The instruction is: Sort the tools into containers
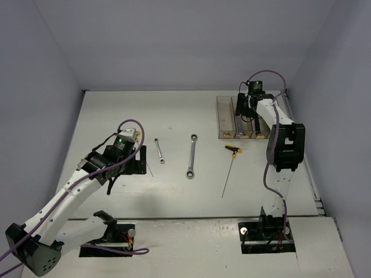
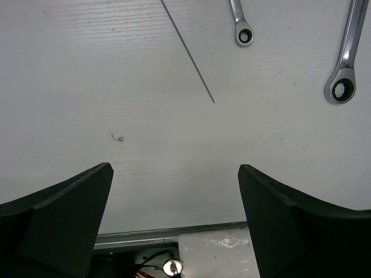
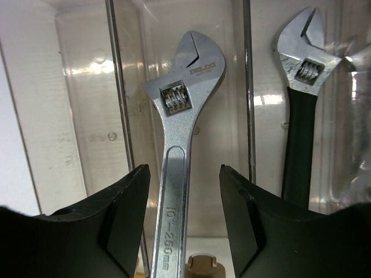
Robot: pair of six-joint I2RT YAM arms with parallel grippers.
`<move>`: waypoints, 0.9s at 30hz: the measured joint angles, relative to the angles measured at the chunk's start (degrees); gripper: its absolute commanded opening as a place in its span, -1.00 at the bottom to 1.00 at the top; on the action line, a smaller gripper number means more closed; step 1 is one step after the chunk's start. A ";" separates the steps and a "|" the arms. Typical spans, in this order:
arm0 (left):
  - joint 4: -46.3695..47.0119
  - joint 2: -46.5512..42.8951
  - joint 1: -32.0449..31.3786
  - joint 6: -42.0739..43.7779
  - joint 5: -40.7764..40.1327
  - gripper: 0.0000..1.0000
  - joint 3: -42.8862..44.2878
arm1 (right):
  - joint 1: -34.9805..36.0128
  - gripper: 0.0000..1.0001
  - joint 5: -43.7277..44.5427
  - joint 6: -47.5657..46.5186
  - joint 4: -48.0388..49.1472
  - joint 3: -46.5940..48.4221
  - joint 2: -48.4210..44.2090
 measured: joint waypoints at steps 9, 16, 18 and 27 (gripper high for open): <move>0.00 0.42 0.00 0.02 0.02 0.74 0.00 | 0.36 -0.04 0.14 -0.04 0.11 0.00 3.22; 0.00 0.56 0.00 0.00 0.04 0.74 0.00 | 0.39 -0.27 0.20 -0.31 0.90 0.51 4.71; 0.00 0.64 0.00 0.00 0.07 0.74 0.00 | 0.41 -0.39 0.20 -0.57 1.10 0.92 5.44; 0.00 0.66 0.00 -0.02 0.19 0.74 -0.07 | 1.11 -1.00 1.13 -1.74 1.23 1.73 6.75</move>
